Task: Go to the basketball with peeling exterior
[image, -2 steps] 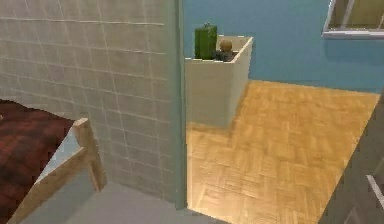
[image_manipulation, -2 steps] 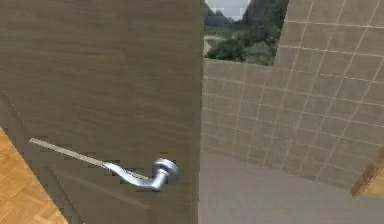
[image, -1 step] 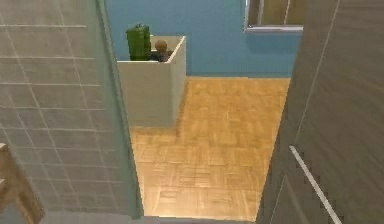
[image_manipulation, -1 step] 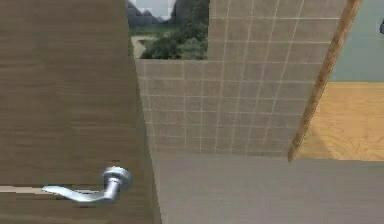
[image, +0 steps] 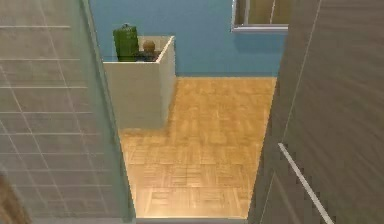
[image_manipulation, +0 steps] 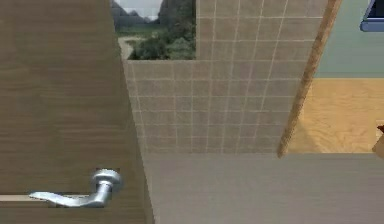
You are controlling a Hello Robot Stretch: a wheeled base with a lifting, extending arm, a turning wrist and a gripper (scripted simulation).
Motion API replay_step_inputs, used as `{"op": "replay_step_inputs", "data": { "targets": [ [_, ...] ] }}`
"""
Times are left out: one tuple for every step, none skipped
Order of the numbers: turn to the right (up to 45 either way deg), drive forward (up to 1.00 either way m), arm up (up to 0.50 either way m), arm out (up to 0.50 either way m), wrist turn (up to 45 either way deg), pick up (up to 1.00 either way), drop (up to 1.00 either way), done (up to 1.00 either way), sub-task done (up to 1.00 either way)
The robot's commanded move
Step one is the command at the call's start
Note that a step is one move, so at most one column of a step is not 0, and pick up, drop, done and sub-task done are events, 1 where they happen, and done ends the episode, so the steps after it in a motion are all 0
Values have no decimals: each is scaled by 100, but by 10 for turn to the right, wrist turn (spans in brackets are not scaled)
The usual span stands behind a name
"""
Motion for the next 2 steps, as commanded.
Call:
{"op": "replay_step_inputs", "data": {
  "targets": [
    [0,100,0,0,0,0,0,0,0],
    [0,100,0,0,0,0,0,0,0]
  ]
}}
